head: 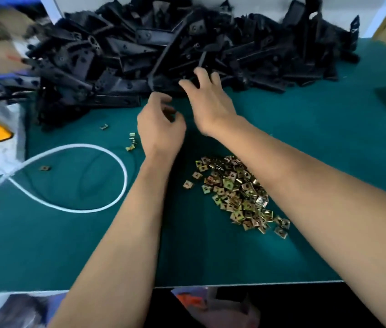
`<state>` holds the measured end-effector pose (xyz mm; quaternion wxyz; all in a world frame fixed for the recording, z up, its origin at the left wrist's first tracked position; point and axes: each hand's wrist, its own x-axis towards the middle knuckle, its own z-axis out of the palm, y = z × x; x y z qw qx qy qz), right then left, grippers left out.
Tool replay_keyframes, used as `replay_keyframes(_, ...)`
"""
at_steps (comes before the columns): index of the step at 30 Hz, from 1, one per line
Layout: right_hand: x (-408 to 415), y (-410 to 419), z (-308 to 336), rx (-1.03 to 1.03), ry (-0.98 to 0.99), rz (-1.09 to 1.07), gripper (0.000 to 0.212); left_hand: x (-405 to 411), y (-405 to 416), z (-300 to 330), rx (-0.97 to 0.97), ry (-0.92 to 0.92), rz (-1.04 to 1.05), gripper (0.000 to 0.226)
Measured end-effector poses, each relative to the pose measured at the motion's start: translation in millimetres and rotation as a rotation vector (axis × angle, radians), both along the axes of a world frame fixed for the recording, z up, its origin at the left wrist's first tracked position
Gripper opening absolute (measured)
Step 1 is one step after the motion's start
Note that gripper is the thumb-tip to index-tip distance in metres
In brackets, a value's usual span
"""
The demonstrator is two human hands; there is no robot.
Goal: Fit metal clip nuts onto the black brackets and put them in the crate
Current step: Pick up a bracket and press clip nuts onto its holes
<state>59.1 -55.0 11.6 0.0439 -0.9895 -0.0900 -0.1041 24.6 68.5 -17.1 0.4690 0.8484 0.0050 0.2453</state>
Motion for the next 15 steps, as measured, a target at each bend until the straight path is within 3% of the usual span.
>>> replay_keyframes(2, 14, -5, -7, -0.026, 0.114, -0.029, 0.089, 3, -2, -2, -0.020, 0.015, -0.020, 0.029)
replay_keyframes(4, 21, -10, -15, 0.011, 0.113, -0.026, 0.077, 5, -3, -3, -0.054, 0.020, -0.011, 0.027)
replay_keyframes(7, 22, -16, -19, 0.161, -0.010, -0.012, 0.051, 7, -3, -3, -0.102, 0.017, 0.012, 0.023)
replay_keyframes(11, 10, -30, -17, 0.351, -0.124, -0.040, 0.047, 8, -8, -5, -0.242, 0.047, -0.009, 0.016)
replay_keyframes(15, -13, -46, -1, 0.632, -0.359, -0.055, 0.042, 6, -13, -5, -0.448, 0.085, -0.076, 0.013)
